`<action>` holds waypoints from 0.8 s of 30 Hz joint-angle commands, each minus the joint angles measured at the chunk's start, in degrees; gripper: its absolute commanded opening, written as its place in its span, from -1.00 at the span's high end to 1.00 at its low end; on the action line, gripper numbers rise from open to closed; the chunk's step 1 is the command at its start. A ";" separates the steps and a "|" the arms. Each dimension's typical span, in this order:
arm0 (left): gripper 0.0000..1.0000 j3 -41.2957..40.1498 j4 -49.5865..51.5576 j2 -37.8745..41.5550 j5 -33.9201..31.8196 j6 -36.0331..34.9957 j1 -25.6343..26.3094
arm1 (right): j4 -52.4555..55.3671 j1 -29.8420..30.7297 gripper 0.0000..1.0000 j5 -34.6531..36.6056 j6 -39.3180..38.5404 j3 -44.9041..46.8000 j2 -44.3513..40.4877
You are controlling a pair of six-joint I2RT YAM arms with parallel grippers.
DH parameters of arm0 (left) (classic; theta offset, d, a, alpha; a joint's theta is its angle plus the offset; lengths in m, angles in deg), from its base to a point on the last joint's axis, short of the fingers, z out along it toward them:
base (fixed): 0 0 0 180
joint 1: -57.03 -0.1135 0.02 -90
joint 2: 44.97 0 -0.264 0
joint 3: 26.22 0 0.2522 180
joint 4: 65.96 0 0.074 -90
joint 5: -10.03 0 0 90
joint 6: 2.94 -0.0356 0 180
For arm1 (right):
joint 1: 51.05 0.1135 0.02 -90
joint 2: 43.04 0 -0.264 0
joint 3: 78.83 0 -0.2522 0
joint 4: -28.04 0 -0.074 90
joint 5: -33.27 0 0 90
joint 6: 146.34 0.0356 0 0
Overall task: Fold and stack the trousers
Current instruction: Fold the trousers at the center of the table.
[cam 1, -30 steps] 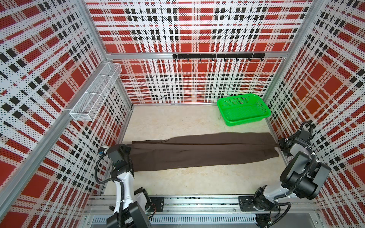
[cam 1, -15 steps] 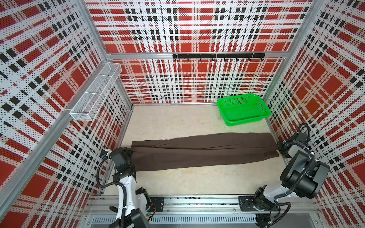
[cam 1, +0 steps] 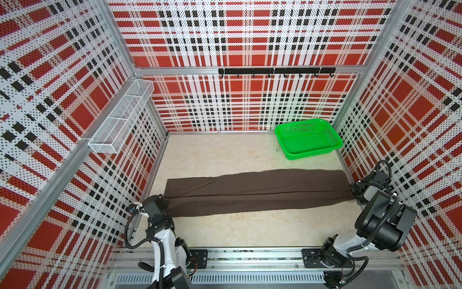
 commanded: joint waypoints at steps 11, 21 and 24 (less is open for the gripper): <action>0.67 1.24 0.33 -0.16 -4.11 -0.36 -1.48 | -1.60 -1.58 1.00 6.71 0.72 3.20 -1.31; -0.59 4.87 3.45 1.34 -4.13 -1.09 -1.48 | 2.29 -1.52 -0.11 7.18 1.15 1.65 -4.27; -0.68 7.84 3.96 2.21 -2.83 -1.63 -1.35 | 5.03 -1.02 -0.34 6.89 1.13 0.33 -7.77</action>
